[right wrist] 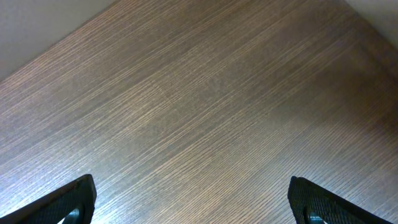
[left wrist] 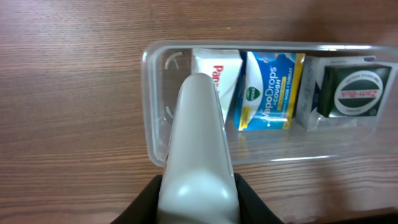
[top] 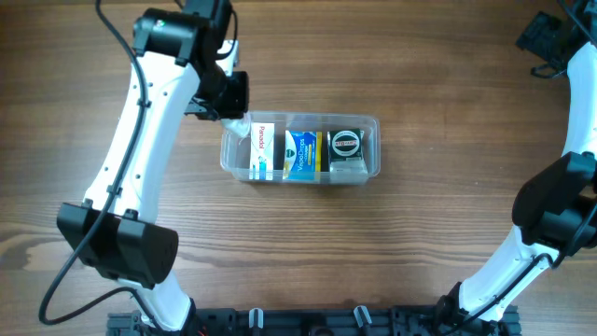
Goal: Pack container
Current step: 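Carry the spray bottle into the container's left end and release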
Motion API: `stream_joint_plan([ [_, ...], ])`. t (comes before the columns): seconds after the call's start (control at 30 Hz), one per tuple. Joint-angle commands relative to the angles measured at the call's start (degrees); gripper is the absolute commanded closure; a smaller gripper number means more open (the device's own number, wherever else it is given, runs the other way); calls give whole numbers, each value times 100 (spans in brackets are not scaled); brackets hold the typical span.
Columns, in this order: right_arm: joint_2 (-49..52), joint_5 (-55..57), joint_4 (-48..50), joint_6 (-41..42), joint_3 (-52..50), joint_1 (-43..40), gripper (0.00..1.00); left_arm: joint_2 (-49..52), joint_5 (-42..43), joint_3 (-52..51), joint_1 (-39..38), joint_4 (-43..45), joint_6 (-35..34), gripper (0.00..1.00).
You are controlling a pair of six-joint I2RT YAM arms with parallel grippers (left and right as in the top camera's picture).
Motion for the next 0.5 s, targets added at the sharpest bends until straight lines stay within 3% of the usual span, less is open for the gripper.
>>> stream_joint_plan([
  [0.0,24,79,11,-96,55,15,0,72,-166,142,-46,-24,-120,72],
  [0.47,24,79,11,-96,55,15,0,588,-210,-857,-46,422,-120,69],
])
